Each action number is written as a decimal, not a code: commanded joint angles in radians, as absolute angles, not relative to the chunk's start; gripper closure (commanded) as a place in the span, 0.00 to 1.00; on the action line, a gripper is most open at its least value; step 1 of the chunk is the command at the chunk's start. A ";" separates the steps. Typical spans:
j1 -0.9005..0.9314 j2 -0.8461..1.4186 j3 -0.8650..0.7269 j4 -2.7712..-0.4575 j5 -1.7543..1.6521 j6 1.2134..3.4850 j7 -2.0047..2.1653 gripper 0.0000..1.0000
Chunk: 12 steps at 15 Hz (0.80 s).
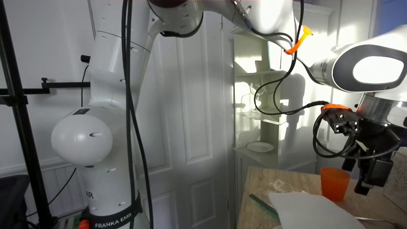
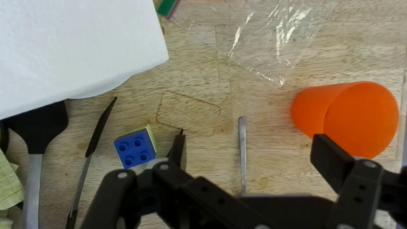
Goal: Pick up the spoon and place it in the orange cup
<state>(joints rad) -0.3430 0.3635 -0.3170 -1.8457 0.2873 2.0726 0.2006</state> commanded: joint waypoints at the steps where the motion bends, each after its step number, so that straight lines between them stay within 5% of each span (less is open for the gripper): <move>1: -0.353 0.370 -0.306 -1.836 0.284 2.070 0.203 0.00; 12: -0.348 0.426 -0.301 -1.875 0.307 2.359 0.245 0.00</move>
<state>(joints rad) -0.3441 0.4145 -0.3110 -1.8452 0.2936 2.2528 0.2218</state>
